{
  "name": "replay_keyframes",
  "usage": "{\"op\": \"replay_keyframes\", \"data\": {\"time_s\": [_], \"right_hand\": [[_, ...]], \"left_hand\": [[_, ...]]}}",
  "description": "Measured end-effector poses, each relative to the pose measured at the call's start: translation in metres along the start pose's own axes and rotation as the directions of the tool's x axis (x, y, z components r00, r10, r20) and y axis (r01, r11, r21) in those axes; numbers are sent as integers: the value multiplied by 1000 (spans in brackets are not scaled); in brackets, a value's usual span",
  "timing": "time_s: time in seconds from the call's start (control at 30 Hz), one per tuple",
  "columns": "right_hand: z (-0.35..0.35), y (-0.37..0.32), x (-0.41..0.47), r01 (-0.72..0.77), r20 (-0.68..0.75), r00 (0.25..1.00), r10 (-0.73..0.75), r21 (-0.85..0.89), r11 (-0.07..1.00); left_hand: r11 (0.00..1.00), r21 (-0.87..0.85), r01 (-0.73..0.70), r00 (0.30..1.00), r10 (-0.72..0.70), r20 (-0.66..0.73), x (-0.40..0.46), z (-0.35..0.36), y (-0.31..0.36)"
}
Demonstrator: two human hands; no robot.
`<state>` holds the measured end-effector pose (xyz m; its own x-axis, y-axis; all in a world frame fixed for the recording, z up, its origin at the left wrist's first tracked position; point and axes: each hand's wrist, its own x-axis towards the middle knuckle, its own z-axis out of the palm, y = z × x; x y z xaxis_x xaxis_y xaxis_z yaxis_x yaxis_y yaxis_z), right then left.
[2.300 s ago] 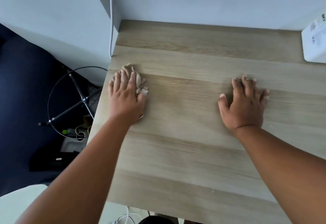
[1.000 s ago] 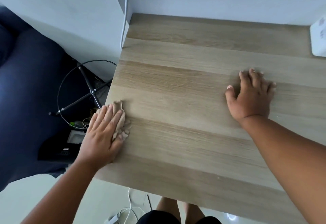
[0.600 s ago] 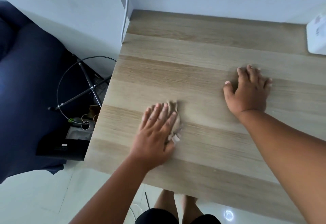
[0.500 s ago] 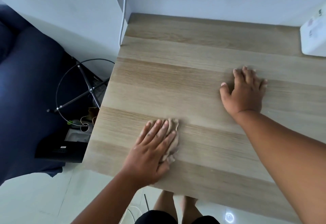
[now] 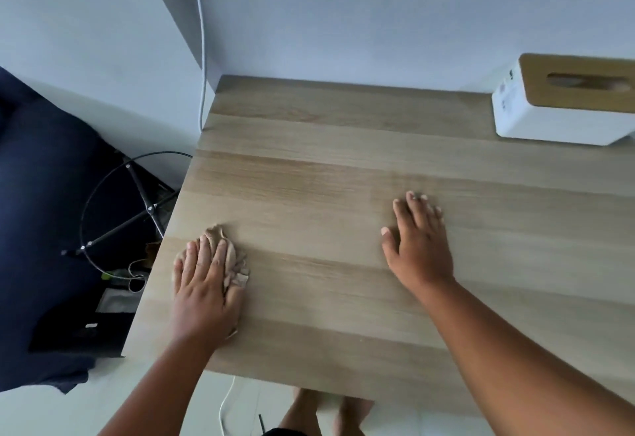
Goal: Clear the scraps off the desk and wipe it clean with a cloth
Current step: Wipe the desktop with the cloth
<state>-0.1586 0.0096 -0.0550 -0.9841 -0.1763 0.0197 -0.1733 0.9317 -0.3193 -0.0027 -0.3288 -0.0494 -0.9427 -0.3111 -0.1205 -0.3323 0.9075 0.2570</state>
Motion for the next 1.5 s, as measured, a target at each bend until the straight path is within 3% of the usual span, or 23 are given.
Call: {"op": "replay_keyframes", "data": {"time_s": [0.13,0.3,0.47,0.73,0.87,1.03,1.3,1.37,1.5], "right_hand": [[-5,11,-38,44,19,999,-44,-21,999],[-11,33,-83,115,9,993,-115,-32,993],[-23,59,-119,95,5,996,-95,-81,992],[-42,72,-128,19,-89,996,-22,-33,999],[-41,56,-117,105,-93,991,-101,39,994],[-27,9,-103,282,-49,959,-278,121,952],[1,-8,-88,324,112,942,-317,-56,944],[-4,16,-79,232,111,969,-222,-98,968],[-36,92,-37,-139,82,983,163,-244,960]], "left_hand": [[1000,7,-20,1000,20,7,17,8,38],[981,24,-190,981,189,46,19,25,89],[932,15,-363,929,361,79,0,54,160],[953,-25,-301,942,301,151,-30,76,259],[925,-140,-352,919,370,134,-18,56,236],[928,-68,-367,927,371,59,-3,40,170],[906,72,-416,909,412,68,32,46,111],[906,84,-416,909,411,66,42,46,112],[904,104,-415,910,412,54,51,47,115]]}}
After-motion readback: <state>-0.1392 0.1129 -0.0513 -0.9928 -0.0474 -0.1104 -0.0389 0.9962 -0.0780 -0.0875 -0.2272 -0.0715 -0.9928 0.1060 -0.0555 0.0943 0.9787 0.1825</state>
